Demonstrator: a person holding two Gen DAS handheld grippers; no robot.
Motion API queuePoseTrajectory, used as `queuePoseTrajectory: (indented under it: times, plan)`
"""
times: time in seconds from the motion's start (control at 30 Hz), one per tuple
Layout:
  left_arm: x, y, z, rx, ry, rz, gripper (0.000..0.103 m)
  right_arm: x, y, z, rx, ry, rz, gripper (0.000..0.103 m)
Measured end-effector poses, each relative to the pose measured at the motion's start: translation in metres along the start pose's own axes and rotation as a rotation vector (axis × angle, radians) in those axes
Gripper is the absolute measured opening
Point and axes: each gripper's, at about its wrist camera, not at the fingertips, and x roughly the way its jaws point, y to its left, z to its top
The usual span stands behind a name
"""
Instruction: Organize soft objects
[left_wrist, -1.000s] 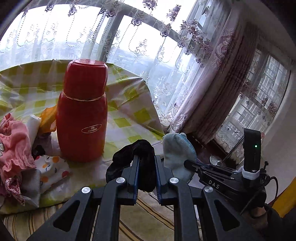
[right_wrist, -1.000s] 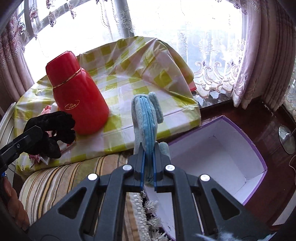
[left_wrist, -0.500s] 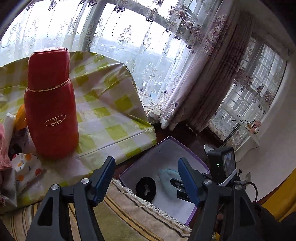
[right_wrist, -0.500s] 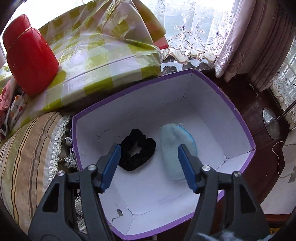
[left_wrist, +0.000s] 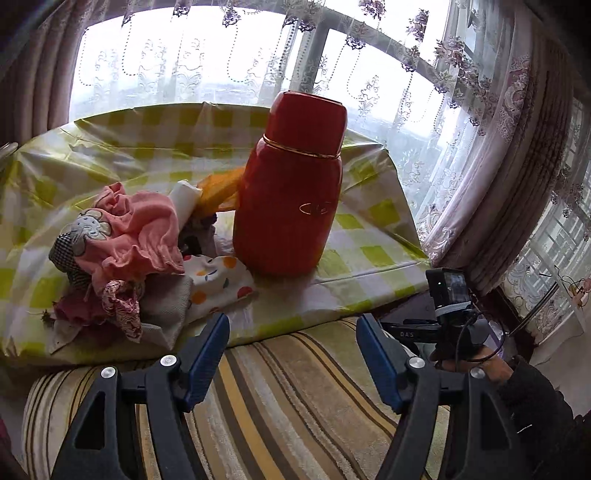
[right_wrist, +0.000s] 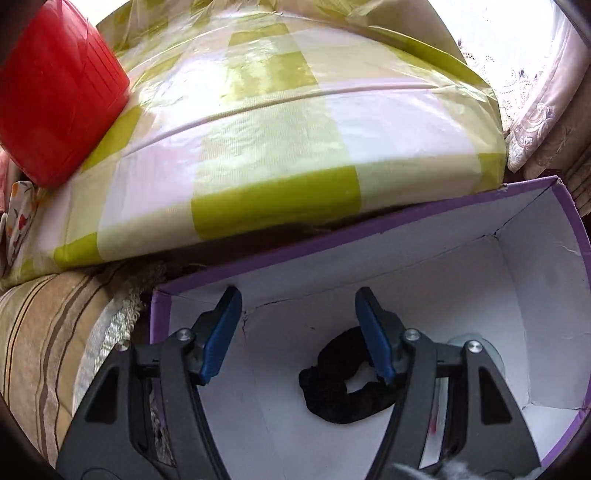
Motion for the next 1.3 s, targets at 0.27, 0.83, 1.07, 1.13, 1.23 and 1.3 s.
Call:
queuePoseTrajectory:
  times: [0.27,0.83,1.07,1.13,1.23,1.3]
  plan:
    - [-0.023,0.056,-0.014,-0.130,-0.022,0.191,0.073,-0.053,0.008,-0.007,-0.011,-0.091,0.025,0.069]
    - [-0.139,0.278,-0.110,-0.272,-0.101,0.938,0.073,-0.162,0.163,0.017,-0.317,-0.309,0.151,0.073]
    - [-0.139,0.331,-0.172,-0.324,-0.078,0.994,0.073,-0.152,0.228,0.020,-0.414,-0.274,0.204,0.073]
    - [-0.127,0.337,-0.191,-0.296,-0.091,1.007,0.073,-0.149,0.244,0.020,-0.440,-0.260,0.216,0.074]
    - [-0.111,0.355,-0.214,-0.327,-0.080,1.017,0.073,-0.142,0.268,0.022,-0.488,-0.241,0.212,0.074]
    - [-0.104,0.370,-0.222,-0.368,-0.078,1.022,0.073,-0.140,0.282,0.024,-0.515,-0.237,0.217,0.074]
